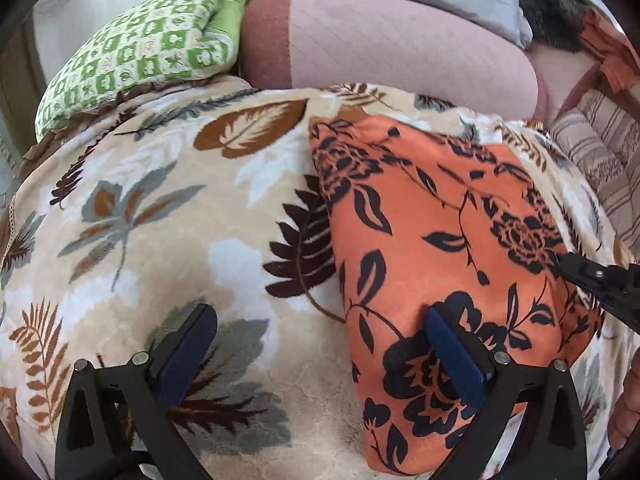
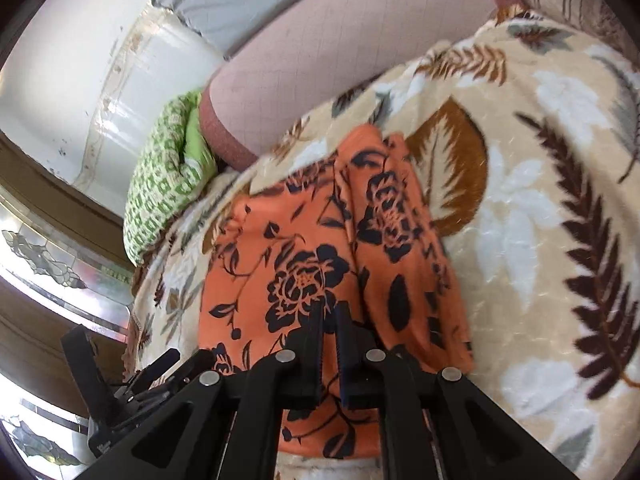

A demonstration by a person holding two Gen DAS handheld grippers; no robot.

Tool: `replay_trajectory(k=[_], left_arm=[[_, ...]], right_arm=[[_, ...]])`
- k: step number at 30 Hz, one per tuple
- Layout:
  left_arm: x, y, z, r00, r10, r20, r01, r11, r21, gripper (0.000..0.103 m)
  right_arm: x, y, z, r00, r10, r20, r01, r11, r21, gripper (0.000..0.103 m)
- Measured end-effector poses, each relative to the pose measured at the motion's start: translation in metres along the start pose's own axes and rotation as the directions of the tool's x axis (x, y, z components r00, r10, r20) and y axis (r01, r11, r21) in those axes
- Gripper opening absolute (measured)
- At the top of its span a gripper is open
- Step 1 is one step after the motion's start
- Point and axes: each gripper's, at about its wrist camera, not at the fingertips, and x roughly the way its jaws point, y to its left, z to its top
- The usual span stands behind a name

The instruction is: Fold small clothes

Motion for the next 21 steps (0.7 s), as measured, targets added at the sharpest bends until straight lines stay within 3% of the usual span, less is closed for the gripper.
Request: replay_trajectory(k=[3, 8, 14, 17, 21], left_arm=[[0.005, -0.004, -0.002, 1.000, 0.013, -0.005, -0.013, 0.999, 0.030, 0.103], [0.004, -0.001, 0.002, 1.000, -0.012, -0.007, 0.012, 1.000, 0.016, 0.103], [-0.008, 0.006, 0.019, 0.997, -0.052, 0.058, 0.053, 0.998, -0.017, 0.103], [0.002, 0.005, 0.024, 0.997, -0.064, 0.032, 0.065, 0.998, -0.017, 0.103], [0.029, -0.010, 0.019, 0.992, -0.094, -0.084, 0.098, 0.994, 0.042, 0.103]], right_arm=[[0.018, -0.003, -0.001, 0.997, -0.072, -0.034, 0.072, 0.997, -0.002, 0.008], [0.013, 0.002, 0.006, 0.999, -0.040, 0.007, 0.039, 0.999, 0.007, 0.008], [0.008, 0.011, 0.020, 0.997, 0.011, 0.078, -0.012, 1.000, 0.018, 0.008], [0.015, 0.017, 0.024, 0.997, 0.023, 0.073, -0.024, 1.000, 0.018, 0.008], [0.048, 0.015, 0.022, 0.997, -0.067, -0.028, 0.067, 0.998, 0.004, 0.008]])
